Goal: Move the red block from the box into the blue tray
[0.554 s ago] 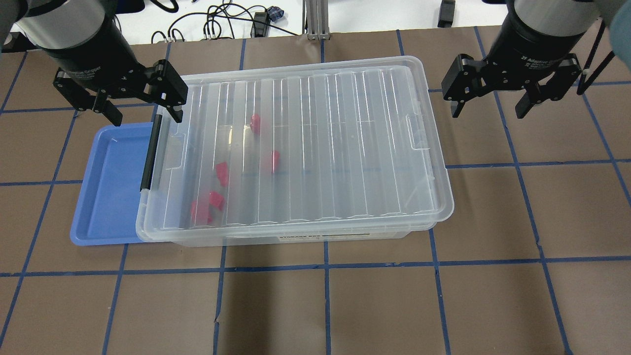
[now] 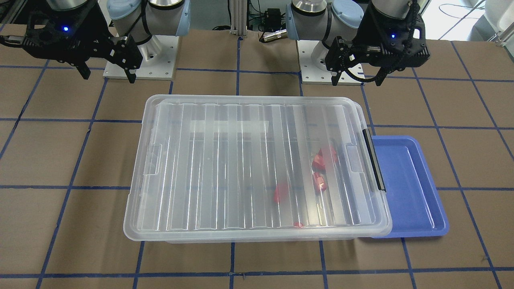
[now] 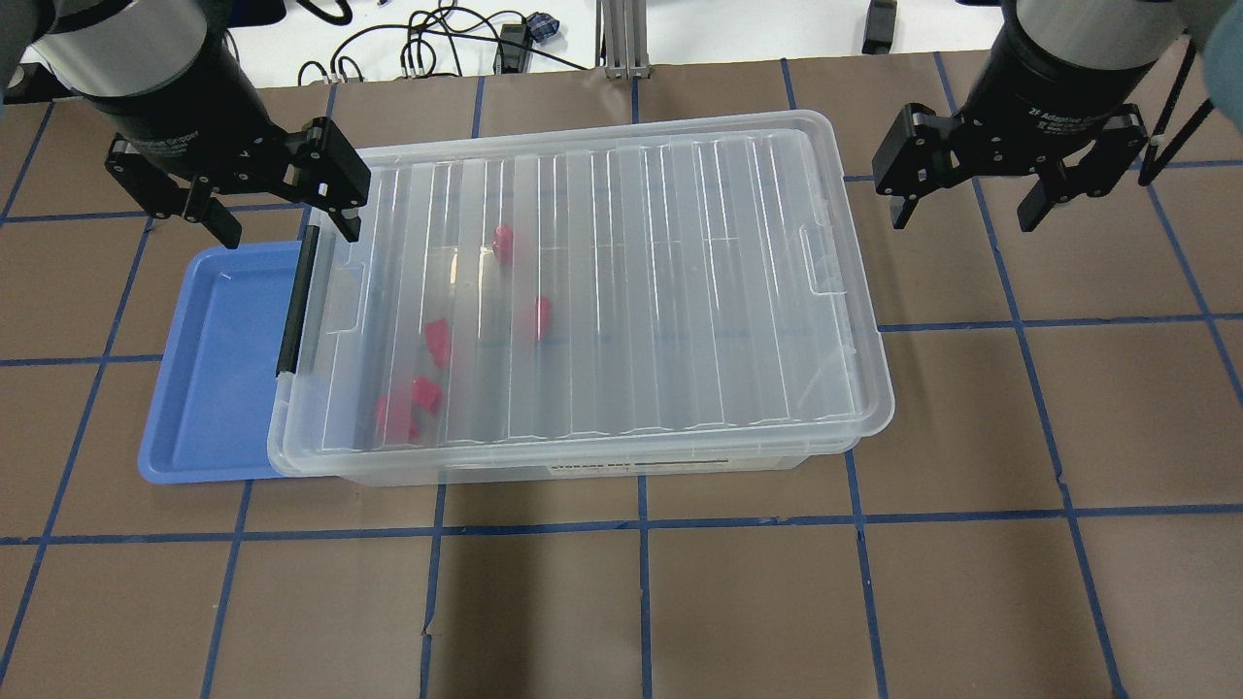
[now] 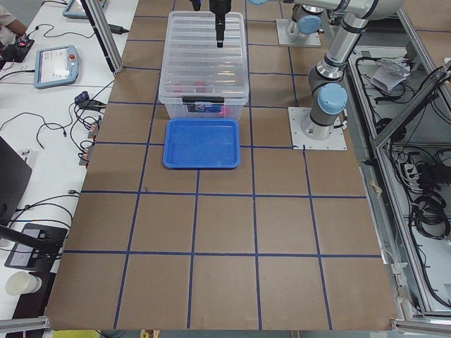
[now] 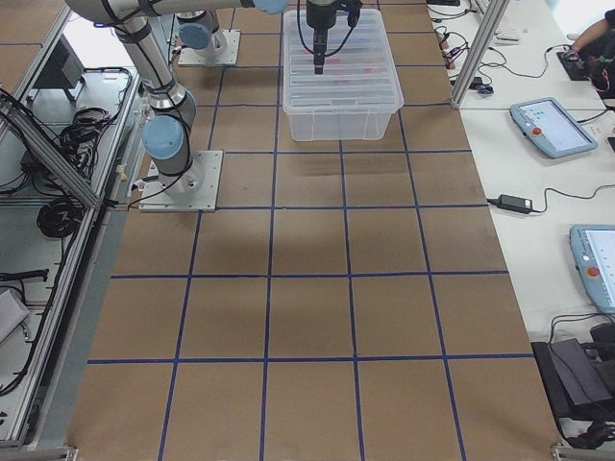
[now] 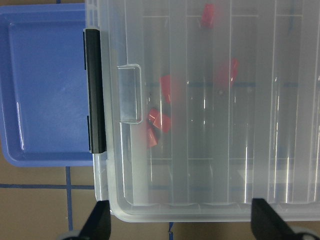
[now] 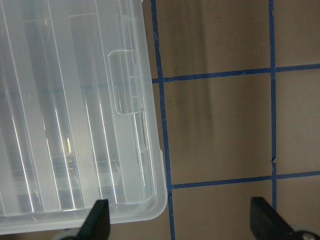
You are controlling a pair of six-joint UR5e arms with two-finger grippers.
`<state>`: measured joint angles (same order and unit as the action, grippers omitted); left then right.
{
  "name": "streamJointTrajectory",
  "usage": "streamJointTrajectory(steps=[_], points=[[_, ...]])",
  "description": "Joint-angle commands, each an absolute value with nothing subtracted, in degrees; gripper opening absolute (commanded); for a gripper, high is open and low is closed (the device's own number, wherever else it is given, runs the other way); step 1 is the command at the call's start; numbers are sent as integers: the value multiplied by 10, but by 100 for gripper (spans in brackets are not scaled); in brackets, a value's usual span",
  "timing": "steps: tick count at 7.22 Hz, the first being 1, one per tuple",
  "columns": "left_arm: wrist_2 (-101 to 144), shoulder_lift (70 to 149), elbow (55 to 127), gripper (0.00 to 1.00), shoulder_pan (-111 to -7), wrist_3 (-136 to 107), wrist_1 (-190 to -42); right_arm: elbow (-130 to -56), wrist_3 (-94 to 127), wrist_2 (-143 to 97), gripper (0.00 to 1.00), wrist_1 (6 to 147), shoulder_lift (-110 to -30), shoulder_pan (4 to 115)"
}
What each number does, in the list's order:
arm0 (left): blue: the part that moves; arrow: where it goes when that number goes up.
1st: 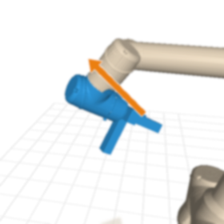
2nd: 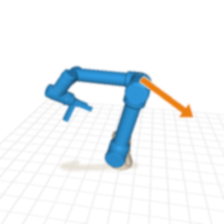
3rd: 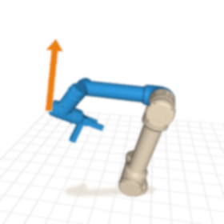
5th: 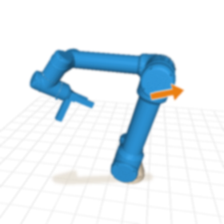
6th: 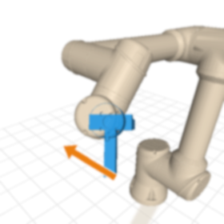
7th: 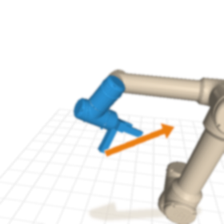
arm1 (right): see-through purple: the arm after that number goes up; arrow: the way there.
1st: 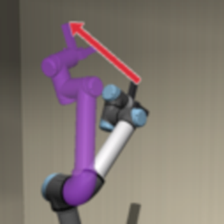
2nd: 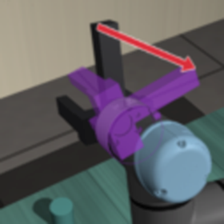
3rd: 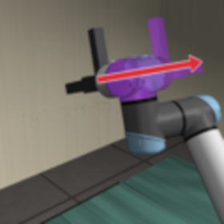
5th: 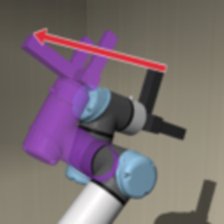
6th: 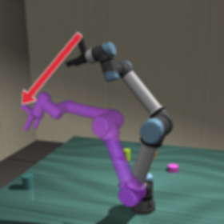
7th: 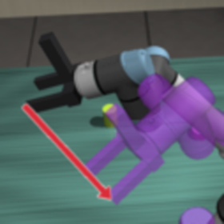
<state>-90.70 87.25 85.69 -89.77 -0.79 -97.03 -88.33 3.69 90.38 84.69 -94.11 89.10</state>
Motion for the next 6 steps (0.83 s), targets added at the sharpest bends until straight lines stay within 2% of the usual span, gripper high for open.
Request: streamJointTrajectory(steps=[1,3,6], points=[[-907,873,857,100,-897,-8,-970,-891,37,910,100,839,-934,891],[-906,873,857,100,-898,-8,-970,-902,32,915,100,846,-927,890],[-905,873,857,100,-899,-8,-969,-909,32,911,100,923,-857,886]])
